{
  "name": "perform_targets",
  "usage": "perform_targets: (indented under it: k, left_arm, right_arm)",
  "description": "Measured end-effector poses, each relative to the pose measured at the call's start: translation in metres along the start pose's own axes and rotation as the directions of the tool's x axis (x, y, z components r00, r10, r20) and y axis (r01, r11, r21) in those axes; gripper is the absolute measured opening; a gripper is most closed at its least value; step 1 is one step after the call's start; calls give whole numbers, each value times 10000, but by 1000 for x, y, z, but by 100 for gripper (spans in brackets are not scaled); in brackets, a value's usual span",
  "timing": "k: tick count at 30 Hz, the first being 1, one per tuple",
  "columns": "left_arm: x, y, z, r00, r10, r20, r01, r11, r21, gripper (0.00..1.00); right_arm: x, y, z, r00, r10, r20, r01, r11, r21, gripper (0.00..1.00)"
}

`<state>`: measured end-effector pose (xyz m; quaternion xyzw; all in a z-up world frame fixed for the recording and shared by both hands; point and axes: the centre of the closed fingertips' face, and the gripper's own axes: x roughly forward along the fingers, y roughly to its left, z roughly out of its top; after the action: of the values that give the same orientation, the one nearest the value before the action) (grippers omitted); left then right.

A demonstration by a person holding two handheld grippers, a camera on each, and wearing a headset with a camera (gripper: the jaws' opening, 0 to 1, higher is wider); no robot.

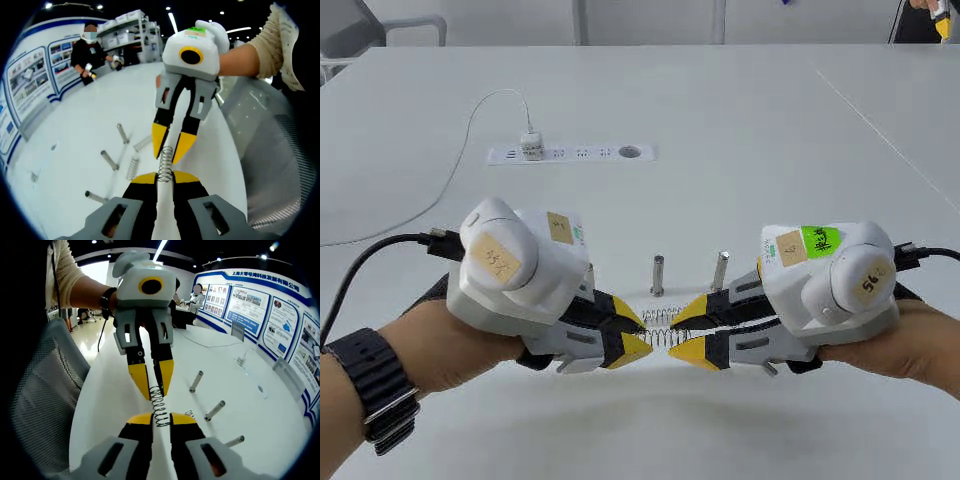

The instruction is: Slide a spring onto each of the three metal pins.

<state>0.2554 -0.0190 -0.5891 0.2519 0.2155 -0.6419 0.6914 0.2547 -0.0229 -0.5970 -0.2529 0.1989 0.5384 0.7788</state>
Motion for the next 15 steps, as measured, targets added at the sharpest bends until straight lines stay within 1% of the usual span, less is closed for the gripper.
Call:
perform_targets:
  k: [1,7,10,13,15]
  left_arm:
    - [0,0,1,10000,-19,20,19,10000,-20,10]
    - [-2,0,5,9999,-23,104,24,9999,-103,10]
    - [-4,1,11,9995,-53,311,65,9993,-368,10]
    - [-5,1,13,9992,-21,389,38,9990,-439,9]
    - [-6,1,16,9985,0,539,30,9985,-553,9]
  right_arm:
    - [0,0,-1,10000,-8,-38,8,10000,2,13]
    - [-1,-1,-1,9999,-104,115,102,9998,163,13]
    - [0,-1,-1,9998,-148,165,144,9996,230,12]
    - [-1,-2,0,9994,-207,270,197,9991,367,12]
    - [0,-3,0,9991,-238,337,222,9987,462,12]
